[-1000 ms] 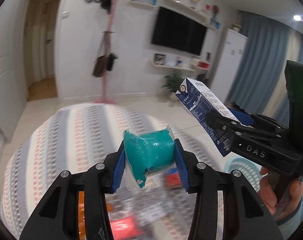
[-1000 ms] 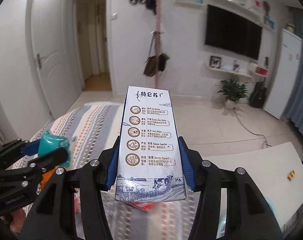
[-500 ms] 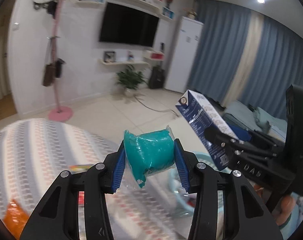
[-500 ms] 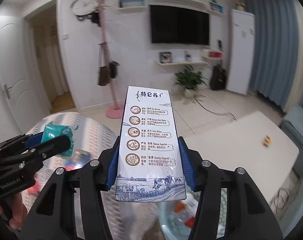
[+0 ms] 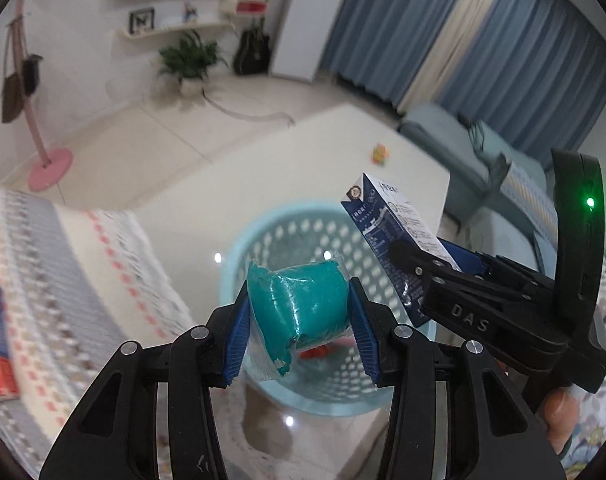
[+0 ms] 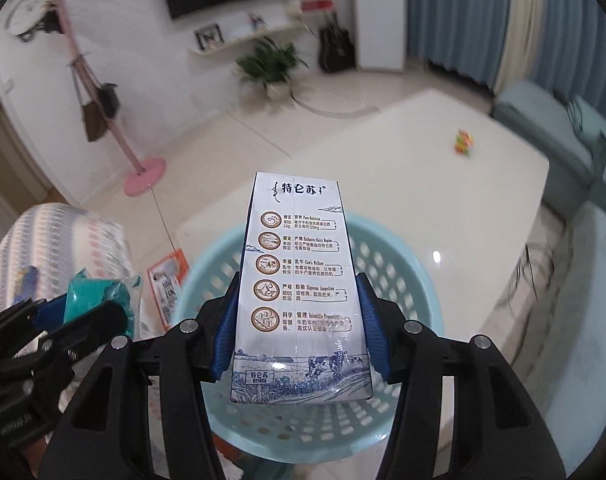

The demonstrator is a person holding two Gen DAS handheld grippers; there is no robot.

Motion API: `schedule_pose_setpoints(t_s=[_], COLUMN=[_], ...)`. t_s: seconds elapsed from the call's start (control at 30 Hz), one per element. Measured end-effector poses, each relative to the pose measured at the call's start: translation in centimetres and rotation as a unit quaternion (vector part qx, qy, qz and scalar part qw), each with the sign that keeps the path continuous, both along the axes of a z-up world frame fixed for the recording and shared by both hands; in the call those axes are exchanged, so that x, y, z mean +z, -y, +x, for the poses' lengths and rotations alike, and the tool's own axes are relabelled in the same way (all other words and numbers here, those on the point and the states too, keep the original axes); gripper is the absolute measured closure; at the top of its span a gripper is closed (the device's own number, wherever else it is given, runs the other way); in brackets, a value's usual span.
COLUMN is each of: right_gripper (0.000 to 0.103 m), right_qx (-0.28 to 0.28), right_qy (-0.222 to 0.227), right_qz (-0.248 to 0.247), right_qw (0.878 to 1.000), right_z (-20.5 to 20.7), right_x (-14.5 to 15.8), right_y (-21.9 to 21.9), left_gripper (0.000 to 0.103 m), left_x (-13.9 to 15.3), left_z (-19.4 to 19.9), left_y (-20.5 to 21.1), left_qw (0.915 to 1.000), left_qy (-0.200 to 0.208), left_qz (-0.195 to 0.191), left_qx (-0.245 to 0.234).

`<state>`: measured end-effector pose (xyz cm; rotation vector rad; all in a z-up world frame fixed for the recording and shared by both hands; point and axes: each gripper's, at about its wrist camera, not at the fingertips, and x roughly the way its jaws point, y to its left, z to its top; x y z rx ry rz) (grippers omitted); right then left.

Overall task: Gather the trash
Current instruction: 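Carry the teal packet and milk carton over the blue basket and open both tools, then grasp the pink packet with the left tool while the right grasps the tiger-print card box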

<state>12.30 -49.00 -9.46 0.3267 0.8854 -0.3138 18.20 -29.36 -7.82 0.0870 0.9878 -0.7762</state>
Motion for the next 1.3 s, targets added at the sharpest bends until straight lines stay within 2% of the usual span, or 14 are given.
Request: schedule_pose_setpoints(t_s=[0.13, 0.27, 0.4, 0.7, 0.87, 1.0, 1.17, 1.3], right_gripper=[0.052, 0.051, 0.051, 0.051, 0.051, 0.051, 0.051, 0.051], right_qx=[-0.016, -0.025, -0.03, -0.026, 0.001, 0.039, 0.103, 0.149], right_qy=[-0.026, -0.034, -0.034, -0.025, 0.005, 0.047, 0.098, 0.12], right_qz=[0.017, 0.021, 0.027, 0.018, 0.004, -0.02, -0.03, -0.027], right_qw=[0.999, 0.999, 0.999, 0.999, 1.0, 0.998, 0.989, 0.981], right_z=[0.2, -0.1, 0.1, -0.4, -0.7, -0.9, -0.6, 0.2], right_x=[-2.3, -3.1, -3.3, -2.2, 0.0, 3.2, 6.9, 8.5], right_y=[1.3, 1.8, 2.1, 1.0, -1.3, -4.8, -10.2, -14.6], left_gripper=[0.056, 0.04, 0.034, 0.033, 0.033, 0.034, 0.034, 0.034], left_x=[-2.0, -2.2, -1.5, 0.0, 1.4, 3.3, 6.1, 7.9], left_z=[0.0, 0.0, -0.4, -1.3, -2.6, -3.7, -5.1, -5.8], left_y=[0.9, 1.2, 0.7, -1.4, -3.9, -7.4, -13.7, -19.2], left_qw=[0.9995, 0.9995, 0.9997, 0.9996, 0.9989, 0.9968, 0.9902, 0.9826], left_qy=[-0.032, -0.032, -0.023, -0.011, 0.009, 0.037, 0.08, 0.104], left_qz=[0.007, 0.005, -0.004, -0.026, -0.044, -0.059, -0.072, -0.074], left_qx=[-0.005, -0.002, -0.005, 0.006, 0.015, 0.04, 0.089, 0.135])
